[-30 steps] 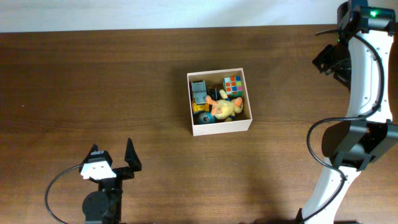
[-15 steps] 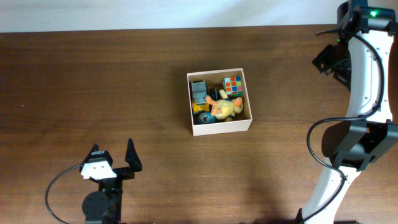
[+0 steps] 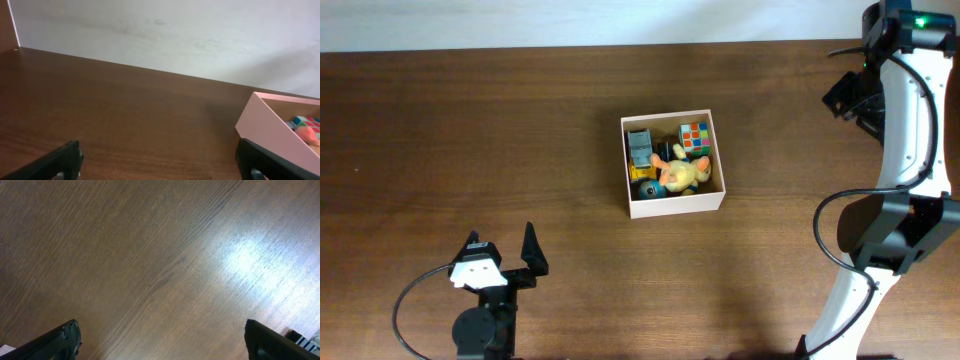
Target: Pack container
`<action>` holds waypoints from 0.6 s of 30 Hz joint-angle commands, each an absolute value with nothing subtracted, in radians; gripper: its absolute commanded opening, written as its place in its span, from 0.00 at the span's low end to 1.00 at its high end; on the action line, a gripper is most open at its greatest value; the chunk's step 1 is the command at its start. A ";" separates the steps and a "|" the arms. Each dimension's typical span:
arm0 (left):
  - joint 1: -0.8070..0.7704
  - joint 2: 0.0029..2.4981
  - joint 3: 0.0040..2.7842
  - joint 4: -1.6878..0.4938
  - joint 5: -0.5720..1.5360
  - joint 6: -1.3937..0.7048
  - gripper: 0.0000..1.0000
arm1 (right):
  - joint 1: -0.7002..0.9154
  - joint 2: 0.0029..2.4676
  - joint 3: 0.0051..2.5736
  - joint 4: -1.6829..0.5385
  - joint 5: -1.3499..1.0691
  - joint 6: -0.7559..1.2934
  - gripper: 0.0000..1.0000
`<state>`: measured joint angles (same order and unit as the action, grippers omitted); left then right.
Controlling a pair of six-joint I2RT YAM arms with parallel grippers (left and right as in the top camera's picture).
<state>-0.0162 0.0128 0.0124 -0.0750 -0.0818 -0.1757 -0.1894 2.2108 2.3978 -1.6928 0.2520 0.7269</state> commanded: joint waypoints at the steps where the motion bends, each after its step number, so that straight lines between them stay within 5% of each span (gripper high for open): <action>1: -0.010 0.005 0.009 -0.080 -0.067 -0.156 0.99 | -0.194 2.211 2.413 -1.694 0.255 0.735 0.99; 18: -0.010 0.005 0.009 -0.080 -0.067 -0.156 0.99 | 0.008 1.929 2.411 -1.688 0.255 0.734 0.99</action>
<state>-0.0162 0.0128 0.0124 -0.0750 -0.0814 -0.1757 -0.0463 2.0525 2.3974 -1.6863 0.2520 0.7292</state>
